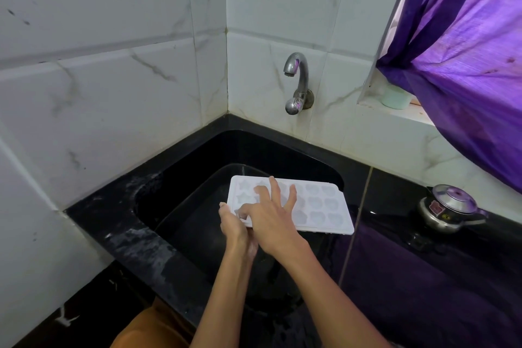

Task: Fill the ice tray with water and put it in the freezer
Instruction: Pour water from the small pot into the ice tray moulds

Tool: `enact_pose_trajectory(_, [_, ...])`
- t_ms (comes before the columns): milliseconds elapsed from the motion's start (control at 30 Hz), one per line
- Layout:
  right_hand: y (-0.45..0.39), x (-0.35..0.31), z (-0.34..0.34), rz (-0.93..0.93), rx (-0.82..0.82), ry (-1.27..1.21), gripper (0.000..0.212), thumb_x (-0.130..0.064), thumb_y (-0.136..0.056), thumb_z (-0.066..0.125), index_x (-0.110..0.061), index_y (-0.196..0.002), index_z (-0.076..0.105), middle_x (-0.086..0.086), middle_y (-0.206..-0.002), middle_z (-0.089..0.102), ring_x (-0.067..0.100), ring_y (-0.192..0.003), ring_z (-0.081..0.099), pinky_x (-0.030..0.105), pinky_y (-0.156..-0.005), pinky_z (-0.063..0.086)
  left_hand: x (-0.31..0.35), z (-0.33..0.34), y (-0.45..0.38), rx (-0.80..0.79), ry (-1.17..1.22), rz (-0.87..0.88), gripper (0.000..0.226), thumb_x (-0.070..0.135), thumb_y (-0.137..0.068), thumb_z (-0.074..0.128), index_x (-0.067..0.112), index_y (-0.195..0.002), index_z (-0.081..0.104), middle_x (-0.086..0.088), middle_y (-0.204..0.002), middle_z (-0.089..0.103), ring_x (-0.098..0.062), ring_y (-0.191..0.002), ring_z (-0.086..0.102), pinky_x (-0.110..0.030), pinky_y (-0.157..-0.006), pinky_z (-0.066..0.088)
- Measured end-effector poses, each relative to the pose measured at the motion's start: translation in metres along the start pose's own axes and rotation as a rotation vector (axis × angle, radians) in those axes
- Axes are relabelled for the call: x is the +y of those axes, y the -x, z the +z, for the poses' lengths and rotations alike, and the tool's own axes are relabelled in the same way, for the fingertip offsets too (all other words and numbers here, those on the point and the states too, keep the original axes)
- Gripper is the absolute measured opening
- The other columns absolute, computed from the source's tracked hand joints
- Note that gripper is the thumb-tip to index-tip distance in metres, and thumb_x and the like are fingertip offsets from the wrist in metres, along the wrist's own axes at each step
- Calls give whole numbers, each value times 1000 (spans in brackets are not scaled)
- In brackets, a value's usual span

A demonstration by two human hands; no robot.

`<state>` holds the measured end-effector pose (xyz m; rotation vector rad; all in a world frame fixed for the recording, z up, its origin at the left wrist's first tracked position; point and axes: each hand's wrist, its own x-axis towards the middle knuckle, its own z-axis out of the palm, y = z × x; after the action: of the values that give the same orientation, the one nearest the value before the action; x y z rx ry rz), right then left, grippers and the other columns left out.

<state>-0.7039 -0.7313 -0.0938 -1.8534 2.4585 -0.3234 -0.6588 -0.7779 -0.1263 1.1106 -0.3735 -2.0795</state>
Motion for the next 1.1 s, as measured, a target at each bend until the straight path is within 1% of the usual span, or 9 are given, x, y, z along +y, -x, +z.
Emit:
enact_pose_trajectory(233, [2, -2, 6, 21, -8, 3, 28, -27, -94, 62, -34, -120, 64, 8, -159, 19, 31, -149, -13, 59, -109, -22, -3, -4, -5, 6, -8, -2, 59, 56, -94, 29, 8, -102, 63, -16, -93, 73, -32, -80, 72, -36, -57, 55])
enact_pose_trajectory(400, [5, 7, -3, 83, 5, -211, 46, -5, -85, 59, -33, -122, 59, 1, -153, 26, 23, -148, 0, 55, -113, -12, -2, -5, -9, 31, 23, 46, 56, 52, -96, 30, 7, -106, 63, -15, -87, 74, -32, -80, 71, -40, -62, 57])
enact_pose_trajectory(500, [8, 23, -16, 276, 288, -316, 46, -3, -80, 53, -27, -119, 57, -7, -134, 46, 14, -134, 34, 42, -113, 10, 4, -8, -13, 24, 61, 77, 54, 50, -98, 26, 11, -107, 62, -13, -87, 74, -33, -80, 70, -41, -54, 56])
enact_pose_trajectory(600, [8, 48, -20, 519, 574, -306, 39, -14, -87, 53, -21, -125, 55, -5, -130, 55, 14, -127, 45, 35, -108, 24, 8, -13, -14, 20, 77, 85, 55, 49, -99, 23, 12, -111, 61, -14, -99, 71, -36, -90, 67, -46, -56, 56])
enact_pose_trajectory(700, [11, 76, -14, 755, 497, -287, 50, -36, -94, 50, -16, -139, 41, 3, -143, 46, 23, -133, 41, 42, -107, 28, 11, -15, -13, 19, 101, 83, 54, 48, -99, 23, 12, -111, 61, -15, -103, 70, -37, -93, 66, -49, -59, 56])
enact_pose_trajectory(767, [14, 91, -8, 898, 365, -433, 59, -47, -94, 47, -13, -141, 36, 8, -141, 48, 31, -127, 47, 42, -97, 36, 12, -16, -13, 17, 117, 75, 55, 47, -99, 23, 11, -115, 60, -16, -106, 69, -37, -95, 66, -49, -59, 56])
enact_pose_trajectory(833, [15, 100, -2, 1017, 286, -775, 57, -52, -92, 48, -11, -132, 45, 9, -129, 58, 31, -112, 58, 36, -85, 44, 11, -16, -15, 13, 124, 73, 55, 47, -99, 23, 10, -115, 60, -16, -105, 69, -38, -94, 66, -49, -56, 56])
enact_pose_trajectory(933, [15, 106, 4, 1057, 313, -1234, 40, -42, -92, 55, -7, -109, 63, 10, -109, 69, 22, -86, 65, 28, -57, 51, 9, -18, -17, -4, 118, 55, 55, 49, -99, 23, 11, -111, 61, -16, -102, 70, -38, -92, 66, -49, -55, 56])
enact_pose_trajectory(1100, [12, 104, 2, 1024, 469, -1189, 29, -38, -94, 56, -12, -87, 66, 5, -89, 67, 19, -75, 65, 27, -48, 51, 2, -23, -25, 4, 162, -54, 53, 50, -99, 28, 10, -115, 57, -19, -109, 66, -39, -98, 63, -53, -61, 55])
